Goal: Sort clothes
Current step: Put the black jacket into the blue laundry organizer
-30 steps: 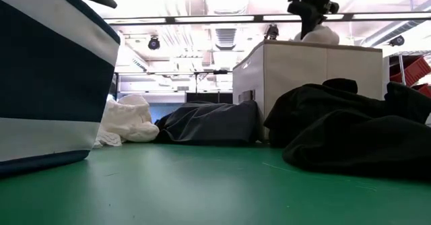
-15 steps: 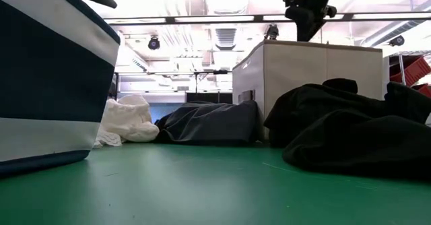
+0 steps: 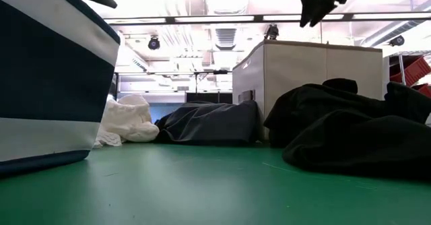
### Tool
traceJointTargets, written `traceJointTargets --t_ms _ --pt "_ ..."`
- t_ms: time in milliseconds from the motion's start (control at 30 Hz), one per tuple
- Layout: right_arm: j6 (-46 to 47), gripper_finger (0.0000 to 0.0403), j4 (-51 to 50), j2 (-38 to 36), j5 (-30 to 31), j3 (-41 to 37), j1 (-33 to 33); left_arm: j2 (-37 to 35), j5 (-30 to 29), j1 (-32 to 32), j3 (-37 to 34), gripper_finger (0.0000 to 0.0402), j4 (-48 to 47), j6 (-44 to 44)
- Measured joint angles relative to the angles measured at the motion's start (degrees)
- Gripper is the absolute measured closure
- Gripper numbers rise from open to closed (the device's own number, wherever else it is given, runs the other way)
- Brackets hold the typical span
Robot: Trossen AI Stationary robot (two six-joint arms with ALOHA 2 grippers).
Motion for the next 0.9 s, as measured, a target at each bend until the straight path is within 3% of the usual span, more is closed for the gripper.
traceJointTargets --t_ms 233,600,900 --pt "1.48 0.018 0.2 -2.0 -0.04 -0.04 9.12 0.0 -0.02 0.04 0.0 0.0401 0.5 -0.02" --pt "-3.33 0.0184 5.33 -1.98 -0.26 -2.16 30.78 0.0 -0.02 0.04 0.0 0.0401 1.17 0.1" --pt "-5.46 0.0184 7.64 -1.35 -2.79 -5.63 43.68 0.0 -0.09 0.07 0.0 0.0401 7.98 7.45"
